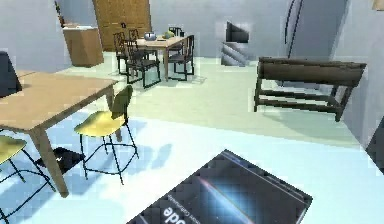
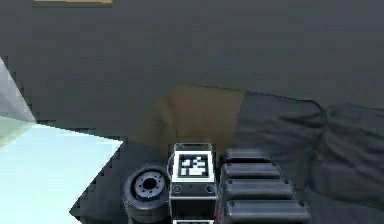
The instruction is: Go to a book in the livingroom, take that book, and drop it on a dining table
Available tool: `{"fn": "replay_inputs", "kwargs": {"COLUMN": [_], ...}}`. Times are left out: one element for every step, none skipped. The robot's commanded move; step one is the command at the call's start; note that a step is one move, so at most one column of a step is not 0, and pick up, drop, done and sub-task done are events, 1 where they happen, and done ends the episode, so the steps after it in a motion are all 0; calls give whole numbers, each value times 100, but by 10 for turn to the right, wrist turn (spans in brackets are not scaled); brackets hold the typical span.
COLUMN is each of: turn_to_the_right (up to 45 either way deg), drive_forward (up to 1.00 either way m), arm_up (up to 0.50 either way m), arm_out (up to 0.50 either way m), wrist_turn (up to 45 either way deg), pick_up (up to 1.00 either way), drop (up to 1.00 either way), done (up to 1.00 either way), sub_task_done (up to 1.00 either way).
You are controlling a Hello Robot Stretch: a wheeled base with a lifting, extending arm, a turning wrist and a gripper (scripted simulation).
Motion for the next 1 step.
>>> {"fn": "replay_inputs", "kwargs": {"turn_to_the_right": [-450], "drive_forward": [0], "arm_up": [0], "arm_out": [0], "wrist_turn": [0], "pick_up": [0], "drop": [0], "done": [0], "sub_task_done": [0]}}
